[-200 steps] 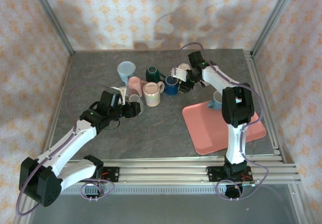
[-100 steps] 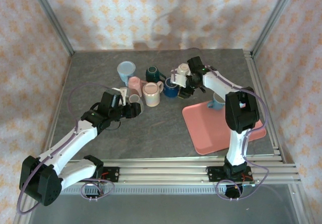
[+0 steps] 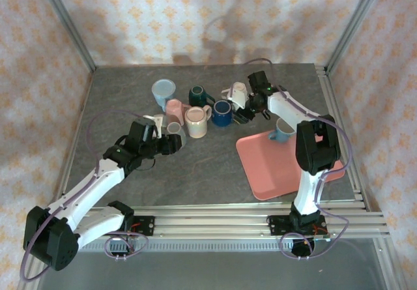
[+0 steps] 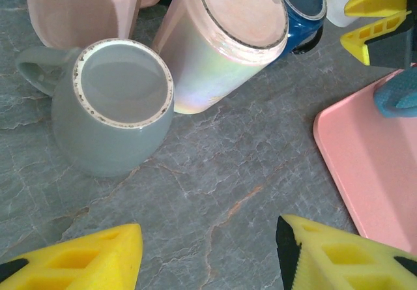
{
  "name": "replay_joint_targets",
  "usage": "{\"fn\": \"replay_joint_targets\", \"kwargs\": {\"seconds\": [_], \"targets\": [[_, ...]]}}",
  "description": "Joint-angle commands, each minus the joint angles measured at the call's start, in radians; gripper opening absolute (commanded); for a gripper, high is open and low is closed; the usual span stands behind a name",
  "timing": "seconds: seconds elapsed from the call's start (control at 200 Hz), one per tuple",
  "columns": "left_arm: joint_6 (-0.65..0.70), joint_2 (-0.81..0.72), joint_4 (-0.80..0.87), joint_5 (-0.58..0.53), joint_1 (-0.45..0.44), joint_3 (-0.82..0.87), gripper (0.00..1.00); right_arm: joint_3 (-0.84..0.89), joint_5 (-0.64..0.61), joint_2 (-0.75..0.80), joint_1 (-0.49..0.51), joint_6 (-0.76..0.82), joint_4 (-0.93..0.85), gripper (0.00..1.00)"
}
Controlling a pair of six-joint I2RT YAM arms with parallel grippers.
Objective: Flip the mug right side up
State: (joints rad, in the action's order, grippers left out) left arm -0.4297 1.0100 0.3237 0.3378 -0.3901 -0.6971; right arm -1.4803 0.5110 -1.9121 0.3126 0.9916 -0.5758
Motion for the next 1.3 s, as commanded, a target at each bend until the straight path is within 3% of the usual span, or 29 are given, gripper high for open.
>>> {"fn": "replay_joint_targets", "kwargs": {"seconds": [0.0, 0.32, 0.911, 1.291], "targets": [[-0.006, -0.024, -0.005, 0.008, 0.007, 0.011, 0.57, -0.057, -0.014, -0.033, -0.012, -0.026, -0.023, 0.4], [-0.011, -0.011, -0.022, 0.007, 0.007, 0.016, 0.57, -0.13, 0.008, -0.103, -0.014, 0.104, -0.11, 0.44], [0.003, 0.022, -0.023, 0.009, 0.007, 0.001, 0.56, -0.24, 0.031, -0.215, 0.014, 0.138, -0.15, 0.38], [0.008, 0.02, -0.013, 0.009, 0.007, 0.001, 0.56, -0.265, 0.004, -0.245, 0.033, 0.164, -0.169, 0.19]]}}
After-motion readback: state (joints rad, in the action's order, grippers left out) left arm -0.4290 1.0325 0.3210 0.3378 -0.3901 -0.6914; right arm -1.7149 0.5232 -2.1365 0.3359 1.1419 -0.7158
